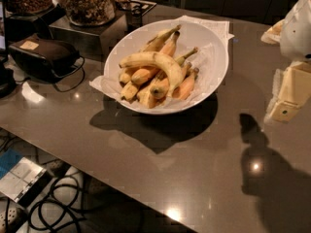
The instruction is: Pick banana from white bowl
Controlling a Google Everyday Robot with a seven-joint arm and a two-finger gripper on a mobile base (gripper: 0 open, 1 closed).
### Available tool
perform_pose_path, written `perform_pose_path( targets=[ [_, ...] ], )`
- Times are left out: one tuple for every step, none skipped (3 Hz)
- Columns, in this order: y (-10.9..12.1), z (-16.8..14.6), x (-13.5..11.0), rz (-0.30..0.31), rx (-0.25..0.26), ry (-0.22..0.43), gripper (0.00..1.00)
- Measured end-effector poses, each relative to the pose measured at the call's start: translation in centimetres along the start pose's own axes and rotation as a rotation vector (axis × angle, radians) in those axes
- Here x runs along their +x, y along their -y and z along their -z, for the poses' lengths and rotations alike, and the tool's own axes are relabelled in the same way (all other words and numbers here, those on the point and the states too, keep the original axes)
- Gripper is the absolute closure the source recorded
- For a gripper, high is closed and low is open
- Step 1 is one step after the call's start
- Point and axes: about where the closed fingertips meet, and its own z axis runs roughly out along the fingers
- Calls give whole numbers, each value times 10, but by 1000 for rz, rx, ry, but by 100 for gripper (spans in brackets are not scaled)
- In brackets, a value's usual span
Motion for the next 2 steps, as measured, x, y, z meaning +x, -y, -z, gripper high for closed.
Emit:
perform_pose_path(
  targets=[
    [0, 1, -1, -2, 3, 0, 0],
    [-12, 0, -20, 4, -15, -36, 0]
  ],
)
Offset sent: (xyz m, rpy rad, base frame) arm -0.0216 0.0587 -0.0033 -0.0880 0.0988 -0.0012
